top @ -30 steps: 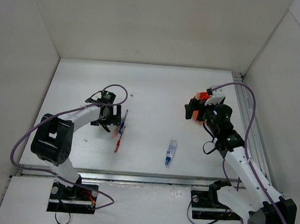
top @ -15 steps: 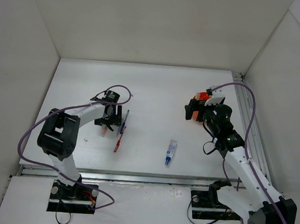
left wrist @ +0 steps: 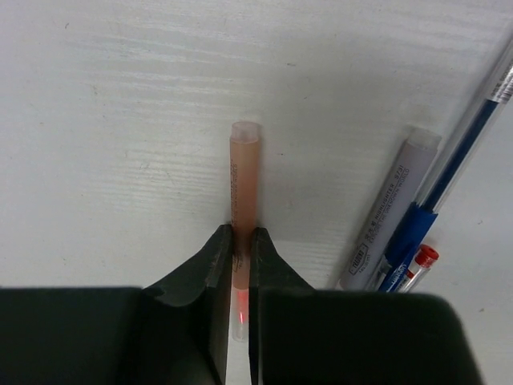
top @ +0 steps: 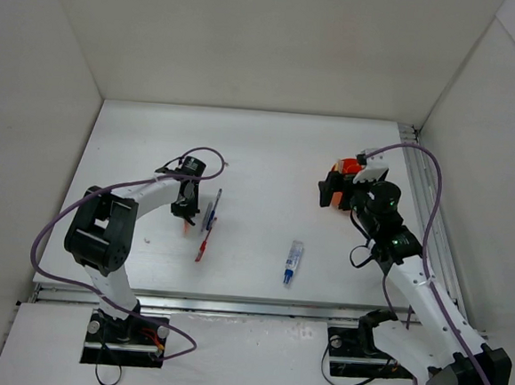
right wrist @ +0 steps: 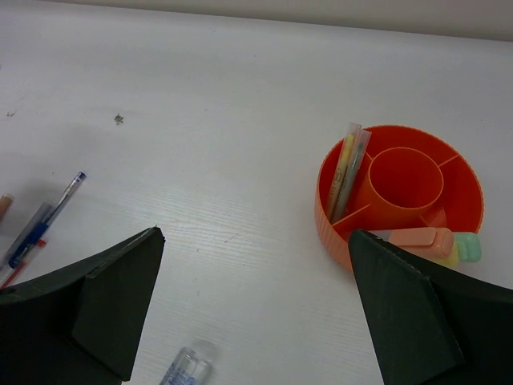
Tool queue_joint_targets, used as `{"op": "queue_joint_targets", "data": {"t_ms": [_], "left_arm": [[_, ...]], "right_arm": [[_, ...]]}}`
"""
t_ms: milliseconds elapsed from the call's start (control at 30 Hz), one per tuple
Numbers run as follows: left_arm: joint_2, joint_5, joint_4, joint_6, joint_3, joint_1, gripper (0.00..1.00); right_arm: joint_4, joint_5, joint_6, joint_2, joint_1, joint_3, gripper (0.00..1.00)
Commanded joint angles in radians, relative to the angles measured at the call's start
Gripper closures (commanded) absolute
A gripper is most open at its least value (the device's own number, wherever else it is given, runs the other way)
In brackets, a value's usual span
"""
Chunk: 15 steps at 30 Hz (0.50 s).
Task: Sort the stationery into containers
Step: Pick up the pen from the center of the board.
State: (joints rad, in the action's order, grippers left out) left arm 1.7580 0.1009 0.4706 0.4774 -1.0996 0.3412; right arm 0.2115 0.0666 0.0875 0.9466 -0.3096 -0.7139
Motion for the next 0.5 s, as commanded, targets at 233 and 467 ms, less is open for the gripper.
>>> {"op": "queue_joint_targets", "data": {"t_ms": [233,467], "left_arm": [[-0.075,-0.007,0.037,-0.020,-0.108,0.004,1.00],[-0.287,-0.160,0.040,0.003,-0.184,0.004,1.00]], "right_arm": [[-0.017,0.105,-0.049,-0.074,-0.020,-0.024,0.02],[0.020,0.170,-0.261,-0.063,-0.213,0.019,0.02]]}}
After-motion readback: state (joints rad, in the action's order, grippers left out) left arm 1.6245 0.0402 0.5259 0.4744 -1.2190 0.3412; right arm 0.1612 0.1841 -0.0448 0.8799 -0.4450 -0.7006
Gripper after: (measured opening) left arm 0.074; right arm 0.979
